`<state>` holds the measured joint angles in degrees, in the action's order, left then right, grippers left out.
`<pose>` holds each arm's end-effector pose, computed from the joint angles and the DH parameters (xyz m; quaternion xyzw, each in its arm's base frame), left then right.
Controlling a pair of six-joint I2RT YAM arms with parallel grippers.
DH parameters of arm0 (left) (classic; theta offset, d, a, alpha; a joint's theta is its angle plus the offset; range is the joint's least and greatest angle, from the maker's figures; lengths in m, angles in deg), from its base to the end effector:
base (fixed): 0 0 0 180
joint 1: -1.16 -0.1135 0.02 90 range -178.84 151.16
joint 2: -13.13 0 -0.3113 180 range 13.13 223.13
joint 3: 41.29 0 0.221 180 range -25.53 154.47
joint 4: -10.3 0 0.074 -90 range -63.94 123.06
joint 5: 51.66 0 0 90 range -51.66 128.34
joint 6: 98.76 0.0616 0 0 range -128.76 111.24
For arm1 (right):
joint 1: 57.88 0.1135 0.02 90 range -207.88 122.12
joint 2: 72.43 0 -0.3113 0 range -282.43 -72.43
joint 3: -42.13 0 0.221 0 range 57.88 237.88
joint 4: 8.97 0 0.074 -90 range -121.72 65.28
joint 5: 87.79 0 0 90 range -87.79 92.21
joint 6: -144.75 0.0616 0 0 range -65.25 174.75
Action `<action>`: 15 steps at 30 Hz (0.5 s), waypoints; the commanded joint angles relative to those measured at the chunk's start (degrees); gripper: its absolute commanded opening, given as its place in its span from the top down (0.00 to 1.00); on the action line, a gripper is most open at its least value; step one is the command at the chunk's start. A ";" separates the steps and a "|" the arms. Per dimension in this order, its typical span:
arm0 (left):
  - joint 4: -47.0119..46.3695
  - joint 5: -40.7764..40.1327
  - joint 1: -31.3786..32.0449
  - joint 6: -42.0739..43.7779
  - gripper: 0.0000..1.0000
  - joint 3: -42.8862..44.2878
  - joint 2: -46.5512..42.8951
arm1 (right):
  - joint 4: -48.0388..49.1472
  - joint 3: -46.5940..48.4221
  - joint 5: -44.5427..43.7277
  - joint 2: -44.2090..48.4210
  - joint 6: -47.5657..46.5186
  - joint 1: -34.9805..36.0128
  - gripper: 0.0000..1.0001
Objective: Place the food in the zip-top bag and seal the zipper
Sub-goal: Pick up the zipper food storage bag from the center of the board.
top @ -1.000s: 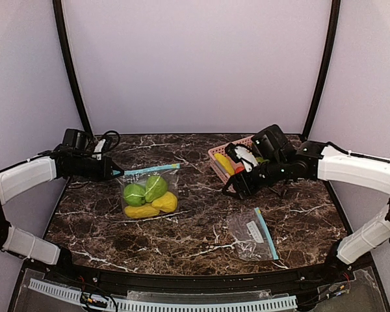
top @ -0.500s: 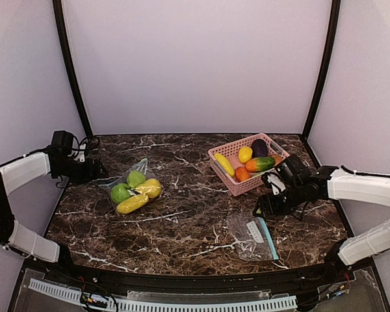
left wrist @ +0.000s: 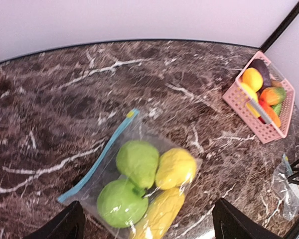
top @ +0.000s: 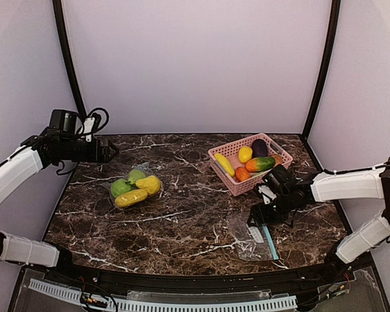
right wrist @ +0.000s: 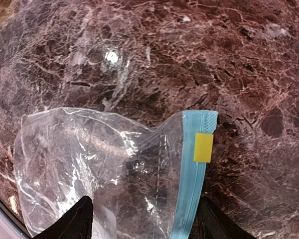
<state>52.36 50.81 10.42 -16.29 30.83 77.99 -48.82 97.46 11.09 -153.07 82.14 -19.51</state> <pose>0.2122 -0.0481 0.3467 0.0636 0.8801 -0.1625 0.4416 0.1711 0.1476 0.2038 -0.1097 0.9676 0.1799 0.1390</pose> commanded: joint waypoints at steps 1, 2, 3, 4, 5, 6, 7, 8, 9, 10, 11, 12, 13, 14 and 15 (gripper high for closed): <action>-0.31 0.71 6.54 2.26 0.11 8.37 3.56 | 0.92 2.33 -5.72 -2.99 1.11 2.52 0.34; -0.84 1.07 7.39 2.52 0.11 10.56 5.20 | 0.90 2.61 -6.59 -3.68 1.32 2.93 0.38; -1.68 2.30 8.51 2.74 0.11 11.51 5.94 | 0.95 2.89 -7.47 -4.32 1.53 3.28 0.42; -2.30 3.00 8.85 2.72 0.11 12.86 7.51 | 0.95 3.19 -8.15 -4.85 1.88 3.59 0.47; -3.54 4.21 9.33 2.50 0.11 13.36 8.24 | 0.82 3.50 -8.63 -5.43 2.01 3.90 0.54; -4.07 4.75 9.49 2.42 0.11 14.07 9.53 | 0.77 3.79 -8.62 -5.81 2.24 4.17 0.60; -4.84 5.63 9.89 2.41 0.11 14.32 10.67 | 0.76 4.10 -8.68 -6.10 2.48 4.43 0.68; -5.11 6.03 10.12 2.65 0.11 14.64 11.14 | 0.67 4.61 -8.71 -6.18 2.48 4.71 0.77; -5.54 6.83 10.55 2.80 0.11 14.69 11.73 | 0.56 4.85 -8.64 -6.05 2.49 4.88 0.81; -5.77 7.29 10.80 3.21 0.11 14.51 11.89 | 0.61 5.23 -8.69 -5.64 2.28 5.09 0.87; -6.52 8.11 11.36 3.35 0.11 14.23 11.96 | 0.67 5.62 -8.66 -5.05 2.04 5.25 0.93; -7.18 8.59 11.64 3.30 0.11 13.15 11.83 | 0.99 5.91 -8.45 -4.39 1.59 5.38 0.97; -8.80 9.93 12.16 3.17 0.11 11.47 11.37 | 1.64 6.03 -7.62 -3.52 1.09 5.44 1.00; -9.69 10.69 12.44 3.03 0.11 10.65 11.14 | 2.51 6.09 -6.65 -2.58 0.52 5.47 1.00; -11.27 12.13 13.04 2.95 0.11 8.89 10.63 | 3.52 6.24 -5.47 -1.70 -0.17 5.49 1.00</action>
<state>45.54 57.52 21.66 -13.91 43.64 90.71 -48.27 102.00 3.96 -158.14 83.72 -14.63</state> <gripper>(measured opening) 0.891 0.011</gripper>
